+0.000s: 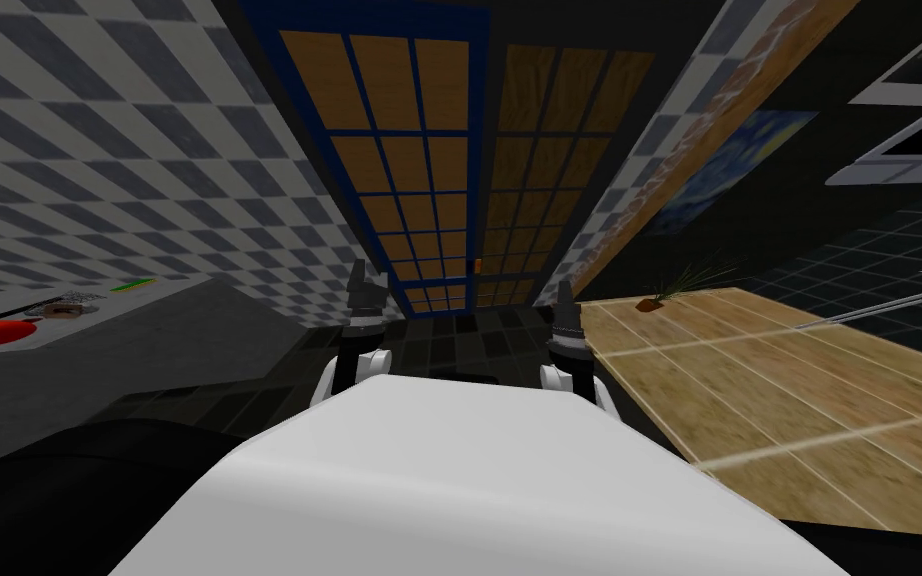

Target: Pull the door open

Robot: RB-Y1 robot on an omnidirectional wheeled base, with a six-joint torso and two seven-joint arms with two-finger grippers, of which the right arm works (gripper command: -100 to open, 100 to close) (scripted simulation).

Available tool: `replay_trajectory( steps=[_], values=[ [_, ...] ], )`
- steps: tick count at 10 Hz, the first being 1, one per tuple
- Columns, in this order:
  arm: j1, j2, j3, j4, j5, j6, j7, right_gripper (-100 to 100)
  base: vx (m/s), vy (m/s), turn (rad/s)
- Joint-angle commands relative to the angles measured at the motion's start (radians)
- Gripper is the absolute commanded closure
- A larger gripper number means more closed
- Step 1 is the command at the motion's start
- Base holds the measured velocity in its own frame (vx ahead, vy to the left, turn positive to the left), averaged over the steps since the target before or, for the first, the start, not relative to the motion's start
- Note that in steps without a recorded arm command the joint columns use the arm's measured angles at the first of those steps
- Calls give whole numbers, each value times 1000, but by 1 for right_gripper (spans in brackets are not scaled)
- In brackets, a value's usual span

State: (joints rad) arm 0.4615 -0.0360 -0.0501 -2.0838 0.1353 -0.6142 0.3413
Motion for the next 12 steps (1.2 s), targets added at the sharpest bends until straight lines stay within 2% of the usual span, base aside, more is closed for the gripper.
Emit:
replay_trajectory(
  steps=[1, 9, 10, 11, 12],
  values=[
    [-9, -5, -8, 39, 10, -8, 31, -100, 88, 31, 41],
    [-71, -34, -60, 255, 58, -49, 178, -100, 101, 16, 50],
    [-79, -36, -67, 280, 65, -55, 198, -100, 110, 13, 53],
    [-79, -36, -67, 284, 65, -55, 198, -100, 59, 11, 11],
    [-87, -39, -74, 314, 71, -60, 218, -100, 42, 10, 25]
  ],
)
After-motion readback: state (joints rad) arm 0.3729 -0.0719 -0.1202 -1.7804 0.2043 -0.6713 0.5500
